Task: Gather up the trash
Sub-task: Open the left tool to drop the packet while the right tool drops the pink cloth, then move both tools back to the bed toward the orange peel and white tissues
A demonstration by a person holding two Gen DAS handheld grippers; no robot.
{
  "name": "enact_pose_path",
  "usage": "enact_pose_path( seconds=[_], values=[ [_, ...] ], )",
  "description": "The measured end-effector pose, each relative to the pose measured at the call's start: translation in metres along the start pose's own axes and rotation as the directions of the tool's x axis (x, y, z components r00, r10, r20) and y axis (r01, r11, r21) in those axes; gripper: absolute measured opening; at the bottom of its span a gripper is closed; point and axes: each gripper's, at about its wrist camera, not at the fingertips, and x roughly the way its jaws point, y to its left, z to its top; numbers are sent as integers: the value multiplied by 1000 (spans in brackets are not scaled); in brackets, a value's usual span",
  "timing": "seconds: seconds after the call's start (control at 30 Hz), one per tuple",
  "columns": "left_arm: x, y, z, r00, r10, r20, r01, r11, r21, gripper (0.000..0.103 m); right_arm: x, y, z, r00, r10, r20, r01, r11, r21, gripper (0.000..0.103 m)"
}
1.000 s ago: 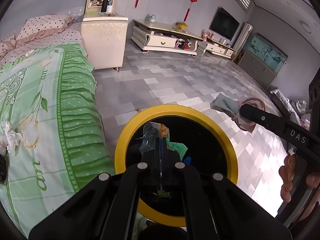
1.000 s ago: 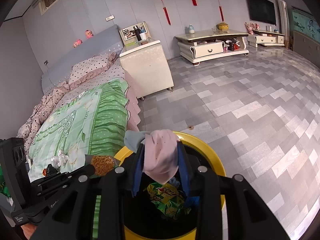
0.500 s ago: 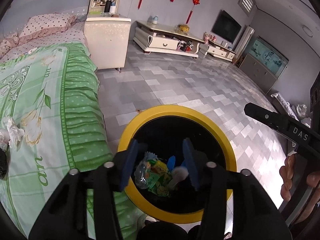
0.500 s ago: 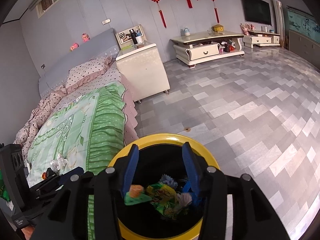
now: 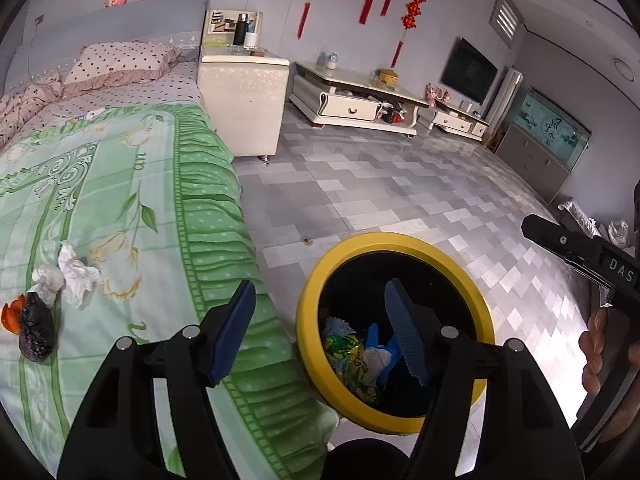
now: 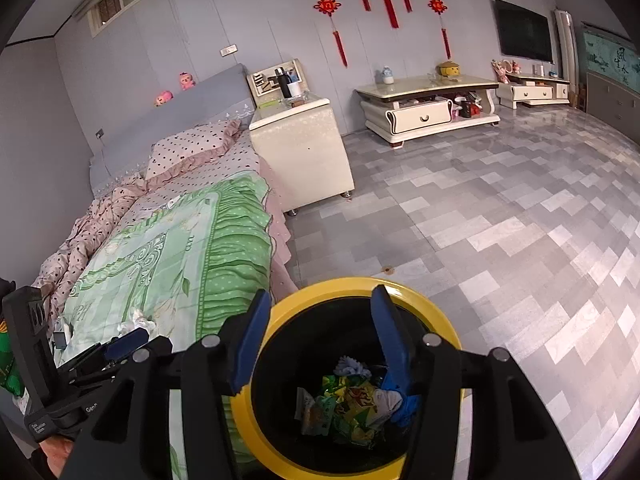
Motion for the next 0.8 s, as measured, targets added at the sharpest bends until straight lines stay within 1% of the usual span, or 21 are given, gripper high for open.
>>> enact_pose_path(
  seconds=[0.13, 0.27, 0.4, 0.63, 0.8],
  values=[
    [-17, 26, 2, 998, 50, 23, -50, 999, -3, 71, -1, 30, 2, 999, 50, 14, -49, 997, -52, 54],
    [-35, 58, 3, 994, 100, 41, -99, 995, -29, 72, 2, 62, 3, 997, 76, 16, -74, 992, -101, 58],
    [-52, 96, 3, 988, 142, 55, -138, 987, -79, 72, 12, 92, 4, 994, 105, 3, -103, 985, -136, 59],
    [-77, 161, -3, 975, 214, 63, -202, 966, -163, 72, 32, 146, 0, 987, 158, -39, -163, 967, -196, 58],
    [-90, 207, -12, 961, 270, 53, -254, 944, -213, 72, 51, 185, -5, 977, 197, -77, -209, 950, -232, 59]
  ],
)
